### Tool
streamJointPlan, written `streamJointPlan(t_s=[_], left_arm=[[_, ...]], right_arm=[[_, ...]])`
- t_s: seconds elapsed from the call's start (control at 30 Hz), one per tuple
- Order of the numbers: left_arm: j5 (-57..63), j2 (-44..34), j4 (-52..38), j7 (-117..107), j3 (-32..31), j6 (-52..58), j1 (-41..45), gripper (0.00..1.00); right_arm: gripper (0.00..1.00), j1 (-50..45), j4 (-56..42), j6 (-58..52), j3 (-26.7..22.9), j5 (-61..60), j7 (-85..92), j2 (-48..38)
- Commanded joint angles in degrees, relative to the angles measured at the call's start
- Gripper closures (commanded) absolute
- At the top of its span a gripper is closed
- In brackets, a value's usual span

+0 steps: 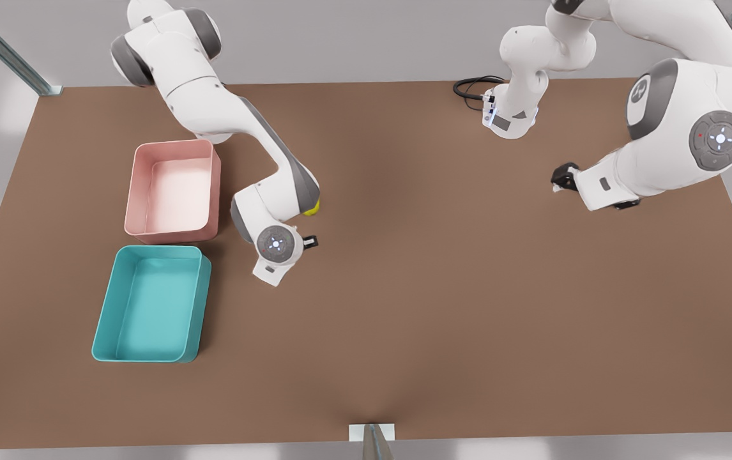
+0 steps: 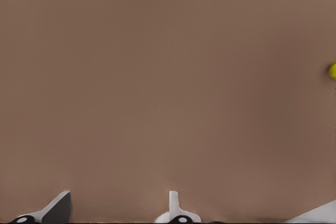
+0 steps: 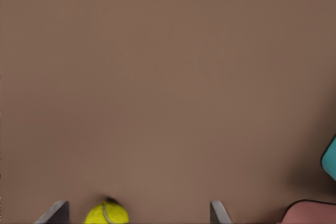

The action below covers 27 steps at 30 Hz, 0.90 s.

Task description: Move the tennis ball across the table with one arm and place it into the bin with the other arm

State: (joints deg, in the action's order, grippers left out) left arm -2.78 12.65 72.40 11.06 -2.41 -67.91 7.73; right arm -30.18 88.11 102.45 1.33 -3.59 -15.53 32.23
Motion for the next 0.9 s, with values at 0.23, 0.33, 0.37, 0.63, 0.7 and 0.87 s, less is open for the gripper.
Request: streamJointPlan(t_s=[0.23,0.33,0.37,0.63,0.7,0.87], left_arm=[[0.0,0.0,1.8,-30.7,-1.1,4.7,0.7,0.00],[0.0,0.0,1.8,-30.7,-1.1,4.7,0.7,0.00],[0.0,0.0,1.8,-30.7,-1.1,4.7,0.7,0.00],[0.0,0.0,1.8,-30.9,-1.1,5.0,0.7,0.00],[0.0,0.0,1.9,-30.9,-1.1,5.3,0.7,0.00],[0.0,0.1,1.9,-30.9,-1.2,5.3,0.8,0.00]], right_arm=[[0.00,-9.6,28.2,37.1,-0.2,-0.7,-35.7,-11.5],[0.00,-11.3,33.7,39.1,-0.2,-0.7,-37.3,-14.2],[0.00,-11.3,35.2,39.4,-0.2,-0.6,-37.3,-14.9],[0.00,-11.6,42.0,39.6,-0.2,-0.6,-37.4,-16.9],[0.00,-11.6,44.2,40.3,-0.2,-0.6,-37.4,-17.3],[0.00,-13.3,46.0,41.1,-0.2,-0.5,-38.3,-17.6]])
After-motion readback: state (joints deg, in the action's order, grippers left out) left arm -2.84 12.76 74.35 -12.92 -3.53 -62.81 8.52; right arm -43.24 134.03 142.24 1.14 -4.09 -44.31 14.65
